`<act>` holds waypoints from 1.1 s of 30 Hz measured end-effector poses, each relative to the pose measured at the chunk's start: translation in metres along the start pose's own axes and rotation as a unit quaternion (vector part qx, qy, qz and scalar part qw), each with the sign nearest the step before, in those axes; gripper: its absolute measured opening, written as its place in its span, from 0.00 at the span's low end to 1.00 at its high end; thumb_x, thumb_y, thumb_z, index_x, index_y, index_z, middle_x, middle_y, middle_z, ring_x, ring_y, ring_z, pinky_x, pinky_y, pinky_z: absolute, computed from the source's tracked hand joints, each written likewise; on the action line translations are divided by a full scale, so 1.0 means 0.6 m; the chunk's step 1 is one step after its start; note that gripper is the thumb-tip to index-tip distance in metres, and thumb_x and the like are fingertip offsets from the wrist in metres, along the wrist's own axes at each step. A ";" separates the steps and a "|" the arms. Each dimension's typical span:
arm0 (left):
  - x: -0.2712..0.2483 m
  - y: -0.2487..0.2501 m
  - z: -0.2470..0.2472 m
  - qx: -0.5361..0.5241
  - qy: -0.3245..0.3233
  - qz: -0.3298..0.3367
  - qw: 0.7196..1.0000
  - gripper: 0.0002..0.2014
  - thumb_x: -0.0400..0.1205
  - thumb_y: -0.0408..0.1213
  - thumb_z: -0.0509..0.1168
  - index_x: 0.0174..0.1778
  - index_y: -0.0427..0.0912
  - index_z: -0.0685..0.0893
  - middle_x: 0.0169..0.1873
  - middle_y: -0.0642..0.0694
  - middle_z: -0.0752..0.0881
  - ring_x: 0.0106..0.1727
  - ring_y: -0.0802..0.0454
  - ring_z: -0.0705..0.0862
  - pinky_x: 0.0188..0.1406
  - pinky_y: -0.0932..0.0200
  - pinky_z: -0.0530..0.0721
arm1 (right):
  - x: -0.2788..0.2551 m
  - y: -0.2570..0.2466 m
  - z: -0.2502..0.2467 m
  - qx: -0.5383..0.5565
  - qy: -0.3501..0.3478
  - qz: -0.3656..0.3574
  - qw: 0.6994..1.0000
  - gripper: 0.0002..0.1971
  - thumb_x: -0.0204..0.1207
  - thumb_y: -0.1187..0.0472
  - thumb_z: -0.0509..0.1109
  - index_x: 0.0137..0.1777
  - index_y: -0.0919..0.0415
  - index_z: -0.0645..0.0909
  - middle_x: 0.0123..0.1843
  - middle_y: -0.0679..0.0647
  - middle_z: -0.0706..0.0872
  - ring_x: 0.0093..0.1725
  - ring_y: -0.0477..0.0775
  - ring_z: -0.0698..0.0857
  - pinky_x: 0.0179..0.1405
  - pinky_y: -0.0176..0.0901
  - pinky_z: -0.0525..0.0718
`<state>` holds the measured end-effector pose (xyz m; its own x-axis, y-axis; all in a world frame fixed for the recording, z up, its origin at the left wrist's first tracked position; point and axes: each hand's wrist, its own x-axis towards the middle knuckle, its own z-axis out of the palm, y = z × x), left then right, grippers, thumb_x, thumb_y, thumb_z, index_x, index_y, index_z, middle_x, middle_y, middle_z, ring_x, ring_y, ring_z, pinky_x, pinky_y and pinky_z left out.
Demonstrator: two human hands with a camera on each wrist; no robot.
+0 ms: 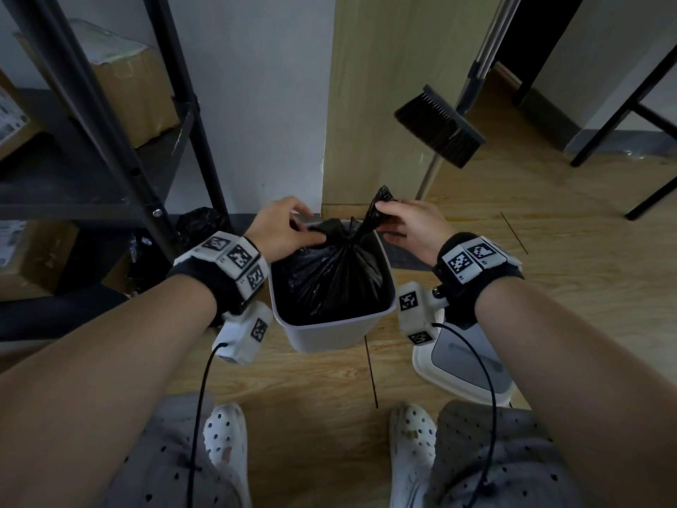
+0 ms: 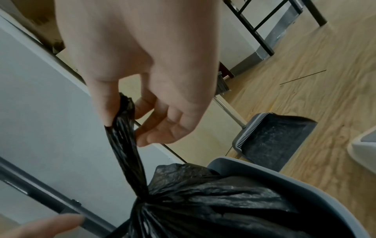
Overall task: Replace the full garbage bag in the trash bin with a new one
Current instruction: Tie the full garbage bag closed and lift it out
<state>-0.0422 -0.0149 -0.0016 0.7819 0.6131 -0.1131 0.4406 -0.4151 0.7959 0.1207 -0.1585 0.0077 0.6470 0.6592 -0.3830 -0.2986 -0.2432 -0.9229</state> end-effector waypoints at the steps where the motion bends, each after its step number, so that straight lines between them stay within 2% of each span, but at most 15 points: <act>1: -0.002 -0.003 0.002 0.095 -0.004 0.033 0.995 0.18 0.72 0.36 0.75 0.56 0.42 0.82 0.39 0.46 0.86 0.43 0.49 0.86 0.41 0.61 0.80 | -0.001 0.000 0.001 -0.002 0.001 0.000 1.000 0.11 0.74 0.63 0.73 0.55 0.63 0.78 0.46 0.58 0.85 0.37 0.51 0.84 0.35 0.38 0.82; 3: -0.002 -0.007 0.004 0.189 -0.006 0.064 0.980 0.15 0.72 0.31 0.74 0.55 0.41 0.86 0.40 0.46 0.84 0.47 0.45 0.85 0.43 0.61 0.76 | -0.003 0.001 0.002 -0.015 0.005 -0.002 1.000 0.13 0.75 0.65 0.72 0.57 0.64 0.76 0.44 0.58 0.84 0.33 0.50 0.83 0.32 0.37 0.82; 5: -0.001 -0.006 0.005 0.216 -0.001 0.068 0.974 0.11 0.73 0.29 0.71 0.51 0.41 0.89 0.41 0.45 0.85 0.47 0.46 0.85 0.44 0.61 0.77 | -0.003 0.002 -0.001 -0.054 0.002 -0.002 0.999 0.14 0.75 0.67 0.71 0.59 0.65 0.77 0.43 0.58 0.84 0.32 0.49 0.81 0.32 0.37 0.82; 11: 0.005 0.004 0.004 0.118 0.034 0.072 0.990 0.07 0.76 0.37 0.71 0.45 0.38 0.91 0.40 0.43 0.89 0.40 0.53 0.84 0.41 0.64 0.76 | -0.007 0.005 -0.006 -0.186 -0.020 0.008 0.982 0.13 0.77 0.60 0.70 0.57 0.69 0.83 0.40 0.56 0.83 0.33 0.49 0.79 0.30 0.37 0.79; 13: 0.011 0.010 0.009 0.056 0.029 0.025 0.998 0.09 0.79 0.39 0.67 0.40 0.39 0.91 0.31 0.48 0.89 0.31 0.63 0.83 0.36 0.71 0.77 | -0.008 0.003 -0.005 -0.165 -0.013 -0.001 0.986 0.11 0.77 0.58 0.70 0.54 0.65 0.84 0.39 0.54 0.83 0.33 0.49 0.79 0.31 0.36 0.76; 15: 0.015 0.021 0.013 -0.032 0.031 -0.049 0.998 0.12 0.80 0.38 0.66 0.30 0.41 0.86 0.16 0.57 0.83 0.25 0.64 0.80 0.34 0.76 0.75 | -0.010 -0.002 -0.002 -0.136 -0.009 -0.013 0.991 0.07 0.76 0.59 0.71 0.48 0.62 0.84 0.39 0.53 0.83 0.37 0.49 0.81 0.36 0.38 0.77; 16: 0.018 0.025 0.015 -0.102 0.040 -0.082 0.991 0.13 0.79 0.37 0.66 0.28 0.41 0.83 0.13 0.57 0.81 0.25 0.62 0.80 0.40 0.71 0.77 | -0.009 -0.003 0.000 -0.118 -0.007 -0.018 0.993 0.05 0.75 0.60 0.71 0.45 0.62 0.83 0.39 0.53 0.83 0.39 0.50 0.82 0.39 0.38 0.79; 18: 0.019 0.032 0.016 -0.266 0.050 -0.130 0.954 0.13 0.78 0.33 0.67 0.27 0.40 0.79 0.17 0.53 0.83 0.28 0.58 0.81 0.44 0.62 0.80 | -0.007 -0.004 0.004 -0.066 -0.001 -0.019 0.998 0.04 0.75 0.63 0.71 0.41 0.62 0.82 0.39 0.54 0.83 0.43 0.51 0.83 0.46 0.43 0.85; 20: 0.020 0.035 0.017 -0.399 0.019 -0.143 0.906 0.15 0.80 0.33 0.65 0.26 0.41 0.74 0.23 0.48 0.80 0.33 0.52 0.82 0.48 0.57 0.82 | -0.003 -0.003 0.004 -0.009 0.001 -0.013 1.000 0.03 0.75 0.66 0.71 0.40 0.63 0.81 0.42 0.59 0.82 0.48 0.56 0.84 0.57 0.51 0.86; 21: 0.022 0.035 0.018 -0.443 -0.007 -0.142 0.885 0.16 0.81 0.34 0.63 0.26 0.42 0.73 0.21 0.48 0.77 0.34 0.50 0.80 0.50 0.55 0.82 | 0.001 -0.002 0.002 0.010 -0.001 -0.009 1.000 0.02 0.75 0.66 0.72 0.41 0.64 0.82 0.46 0.61 0.82 0.50 0.58 0.83 0.59 0.54 0.86; 23: 0.025 0.032 0.015 -0.488 -0.050 -0.139 0.860 0.15 0.82 0.34 0.61 0.27 0.41 0.72 0.16 0.49 0.72 0.32 0.48 0.77 0.52 0.53 0.80 | 0.011 0.003 -0.003 0.030 -0.005 0.005 1.000 0.03 0.74 0.66 0.72 0.44 0.65 0.82 0.48 0.63 0.80 0.51 0.61 0.82 0.54 0.55 0.88; 25: 0.032 0.025 0.008 -0.511 -0.062 -0.147 0.845 0.13 0.81 0.34 0.61 0.29 0.40 0.74 0.15 0.50 0.68 0.28 0.50 0.74 0.55 0.53 0.79 | 0.022 0.007 -0.011 0.047 -0.008 0.012 0.999 0.03 0.75 0.65 0.71 0.45 0.66 0.82 0.37 0.59 0.79 0.46 0.59 0.83 0.45 0.52 0.89; 28: 0.047 0.008 0.006 -0.493 -0.048 -0.167 0.853 0.10 0.80 0.34 0.62 0.32 0.38 0.79 0.14 0.51 0.66 0.21 0.55 0.69 0.46 0.57 0.80 | 0.041 0.015 -0.024 0.059 -0.008 0.035 0.998 0.03 0.77 0.64 0.69 0.45 0.64 0.81 0.19 0.49 0.69 0.32 0.52 0.79 0.38 0.47 0.89; 31: 0.065 -0.012 0.018 -0.463 -0.024 -0.191 0.866 0.10 0.81 0.33 0.62 0.33 0.38 0.80 0.10 0.54 0.64 0.14 0.59 0.62 0.32 0.63 0.72 | 0.062 0.033 -0.031 0.074 -0.019 0.078 0.994 0.14 0.78 0.64 0.67 0.31 0.59 0.73 0.16 0.48 0.65 0.26 0.49 0.74 0.56 0.53 0.86; 33: 0.078 -0.031 0.025 -0.450 -0.002 -0.211 0.867 0.10 0.81 0.32 0.62 0.33 0.38 0.79 0.09 0.55 0.64 0.11 0.59 0.60 0.24 0.66 0.69 | 0.073 0.049 -0.036 0.099 -0.013 0.098 0.990 0.13 0.78 0.66 0.66 0.31 0.61 0.73 0.15 0.49 0.67 0.24 0.49 0.73 0.58 0.56 0.85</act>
<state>-0.0070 0.0116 -0.0306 0.6367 0.5800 -0.5081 0.1657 0.5407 0.8248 0.1555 -0.1523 -0.0370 0.5456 0.6322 -0.5502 -0.5497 -0.2256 -0.8043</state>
